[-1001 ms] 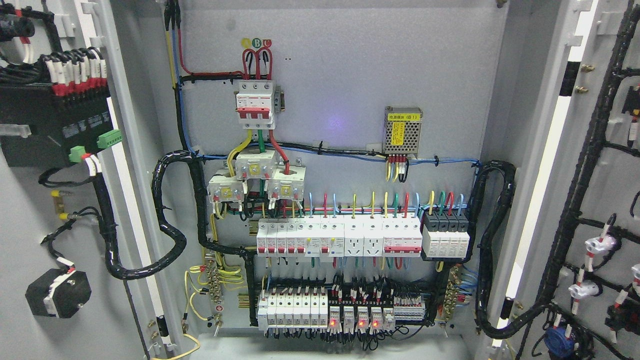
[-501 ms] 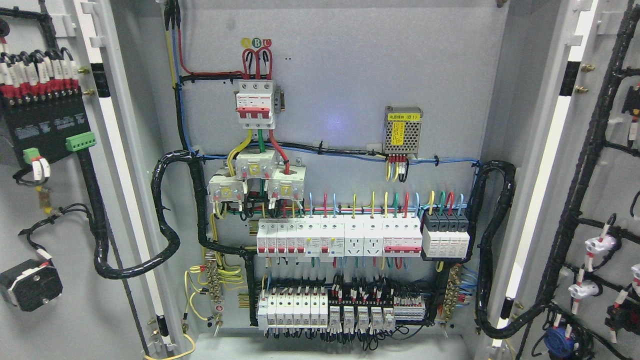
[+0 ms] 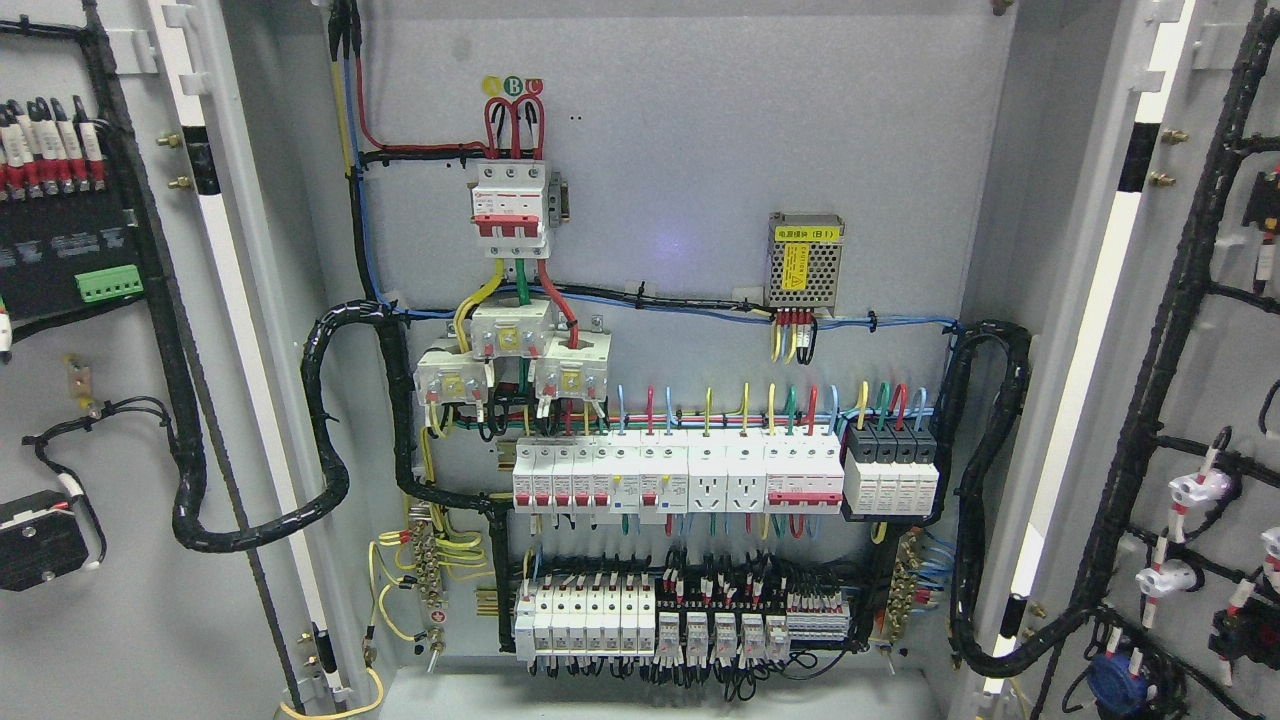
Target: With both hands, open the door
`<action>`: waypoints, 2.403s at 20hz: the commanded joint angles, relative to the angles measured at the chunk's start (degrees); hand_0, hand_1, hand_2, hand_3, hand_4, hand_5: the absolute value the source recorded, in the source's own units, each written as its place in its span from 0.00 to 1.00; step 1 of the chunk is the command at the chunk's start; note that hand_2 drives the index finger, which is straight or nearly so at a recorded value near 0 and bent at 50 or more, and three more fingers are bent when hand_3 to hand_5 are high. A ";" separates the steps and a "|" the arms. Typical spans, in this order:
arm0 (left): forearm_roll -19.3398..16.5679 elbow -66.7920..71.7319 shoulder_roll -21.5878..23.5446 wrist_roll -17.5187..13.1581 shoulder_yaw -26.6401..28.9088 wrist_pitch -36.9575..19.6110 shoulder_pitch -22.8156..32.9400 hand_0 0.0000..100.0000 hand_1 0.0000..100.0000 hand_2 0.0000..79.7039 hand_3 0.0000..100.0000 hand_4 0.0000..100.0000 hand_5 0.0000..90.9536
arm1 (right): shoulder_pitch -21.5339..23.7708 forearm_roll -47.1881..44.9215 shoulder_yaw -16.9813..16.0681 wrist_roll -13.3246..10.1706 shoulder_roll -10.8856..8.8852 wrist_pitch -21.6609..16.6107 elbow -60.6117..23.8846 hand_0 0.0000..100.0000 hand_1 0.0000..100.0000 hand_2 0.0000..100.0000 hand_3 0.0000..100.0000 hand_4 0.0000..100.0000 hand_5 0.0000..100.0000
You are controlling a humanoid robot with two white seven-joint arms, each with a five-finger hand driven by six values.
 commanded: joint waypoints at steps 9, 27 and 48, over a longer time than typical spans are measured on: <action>-0.16 20.04 10.05 -0.22 -2.00 -54.00 -7.18 0.00 0.00 0.00 0.00 0.00 0.00 | -0.35 1.72 7.11 -0.05 4.18 -0.09 20.85 0.00 0.00 0.00 0.00 0.00 0.00; 0.37 1.70 7.42 5.22 -1.92 -54.35 1.67 0.00 0.00 0.00 0.00 0.00 0.00 | -0.52 1.72 6.67 -0.05 4.27 -0.09 20.76 0.00 0.00 0.00 0.00 0.00 0.00; -28.78 -8.02 -14.53 4.88 -19.83 -54.44 12.50 0.00 0.00 0.00 0.00 0.00 0.00 | -0.96 1.98 6.58 -0.05 5.24 -0.09 32.79 0.00 0.00 0.00 0.00 0.00 0.00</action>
